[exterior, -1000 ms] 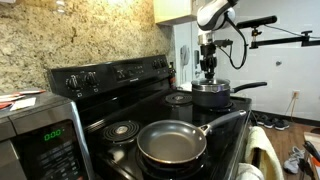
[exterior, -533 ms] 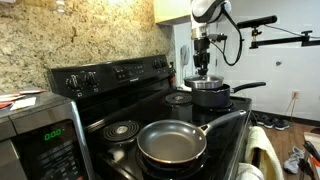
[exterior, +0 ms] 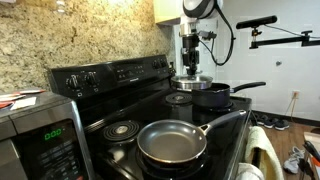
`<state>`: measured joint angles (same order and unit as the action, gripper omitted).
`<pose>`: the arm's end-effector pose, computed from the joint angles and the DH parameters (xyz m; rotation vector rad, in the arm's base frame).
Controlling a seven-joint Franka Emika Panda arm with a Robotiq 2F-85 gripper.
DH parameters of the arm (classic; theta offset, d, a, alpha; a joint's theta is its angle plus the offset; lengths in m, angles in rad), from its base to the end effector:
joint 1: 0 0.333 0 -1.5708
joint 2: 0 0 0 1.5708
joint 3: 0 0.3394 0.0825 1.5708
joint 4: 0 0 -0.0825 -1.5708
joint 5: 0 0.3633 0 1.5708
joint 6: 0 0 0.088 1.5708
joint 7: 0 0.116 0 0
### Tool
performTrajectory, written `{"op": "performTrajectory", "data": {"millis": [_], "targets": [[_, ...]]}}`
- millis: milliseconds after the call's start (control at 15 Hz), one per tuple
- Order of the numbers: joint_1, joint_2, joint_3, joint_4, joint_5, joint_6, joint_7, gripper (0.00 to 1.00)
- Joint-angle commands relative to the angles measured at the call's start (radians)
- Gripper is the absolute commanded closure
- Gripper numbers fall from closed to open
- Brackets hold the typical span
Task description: Remove the wooden spatula from the pan, put it on the countertop, and then remove the lid from the pot and put it on the pan
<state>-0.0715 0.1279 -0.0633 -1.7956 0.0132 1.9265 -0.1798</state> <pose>0.5779 -0.0757 0.4954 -3.1372 -0.0642 -0.0061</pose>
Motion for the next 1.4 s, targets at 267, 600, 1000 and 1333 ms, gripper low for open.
{"op": "performTrajectory", "data": {"millis": [267,600,1000,1333], "targets": [[0.005,0.016,0.016,0.015,0.013,0.026,-0.034,0.65],[0.055,0.045,0.084,0.048,0.010,0.065,-0.132,0.65],[0.119,0.035,0.164,0.058,0.007,0.029,-0.270,0.65],[0.131,0.035,0.173,0.024,0.000,0.044,-0.261,0.40]]}}
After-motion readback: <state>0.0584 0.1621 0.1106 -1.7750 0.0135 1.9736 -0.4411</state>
